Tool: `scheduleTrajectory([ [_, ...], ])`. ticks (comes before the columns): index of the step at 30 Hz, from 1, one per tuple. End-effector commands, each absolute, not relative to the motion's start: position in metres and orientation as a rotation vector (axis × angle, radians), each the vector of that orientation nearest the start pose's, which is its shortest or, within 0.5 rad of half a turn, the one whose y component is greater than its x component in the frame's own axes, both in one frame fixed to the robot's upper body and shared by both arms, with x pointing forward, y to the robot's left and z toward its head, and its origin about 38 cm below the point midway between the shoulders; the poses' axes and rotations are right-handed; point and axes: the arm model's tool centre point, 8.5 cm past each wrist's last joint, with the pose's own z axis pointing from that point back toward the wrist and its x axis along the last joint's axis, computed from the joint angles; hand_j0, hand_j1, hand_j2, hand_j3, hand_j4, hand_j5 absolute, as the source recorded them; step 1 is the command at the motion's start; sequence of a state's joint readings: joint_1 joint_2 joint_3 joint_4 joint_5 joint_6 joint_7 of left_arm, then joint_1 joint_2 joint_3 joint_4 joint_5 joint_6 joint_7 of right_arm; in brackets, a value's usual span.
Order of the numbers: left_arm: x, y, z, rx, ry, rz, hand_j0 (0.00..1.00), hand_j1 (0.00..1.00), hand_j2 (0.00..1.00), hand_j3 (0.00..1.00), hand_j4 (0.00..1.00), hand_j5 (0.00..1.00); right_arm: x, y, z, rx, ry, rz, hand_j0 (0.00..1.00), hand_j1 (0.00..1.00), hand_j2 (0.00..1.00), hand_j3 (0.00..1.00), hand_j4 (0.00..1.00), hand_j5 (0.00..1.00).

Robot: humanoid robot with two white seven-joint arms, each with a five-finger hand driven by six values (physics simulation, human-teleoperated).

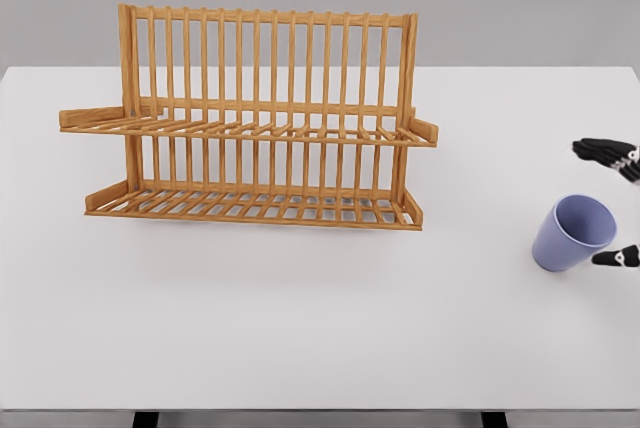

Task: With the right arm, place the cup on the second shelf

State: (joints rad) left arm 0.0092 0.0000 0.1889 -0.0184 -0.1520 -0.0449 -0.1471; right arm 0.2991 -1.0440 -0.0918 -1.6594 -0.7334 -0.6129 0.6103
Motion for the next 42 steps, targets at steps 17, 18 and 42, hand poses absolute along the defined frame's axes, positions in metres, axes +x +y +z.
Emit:
scheduleTrajectory([
  [17,0.006,0.261,-0.262,-0.056,-0.059,0.032,1.00,1.00,1.00,1.00,1.00,1.00,0.279,-0.454,0.167,0.203,-1.769,0.761,1.00,1.00,1.00,1.00,1.00,1.00],
  [18,0.006,0.261,-0.262,-0.056,-0.059,0.030,1.00,1.00,1.00,1.00,1.00,1.00,0.279,-0.454,0.166,0.205,-1.771,0.755,1.00,1.00,1.00,1.00,1.00,1.00],
  [42,0.005,0.261,-0.262,-0.056,-0.057,0.030,1.00,1.00,1.00,1.00,1.00,1.00,0.266,-0.459,0.130,0.223,-1.810,0.512,1.00,1.00,1.00,1.00,1.00,1.00],
])
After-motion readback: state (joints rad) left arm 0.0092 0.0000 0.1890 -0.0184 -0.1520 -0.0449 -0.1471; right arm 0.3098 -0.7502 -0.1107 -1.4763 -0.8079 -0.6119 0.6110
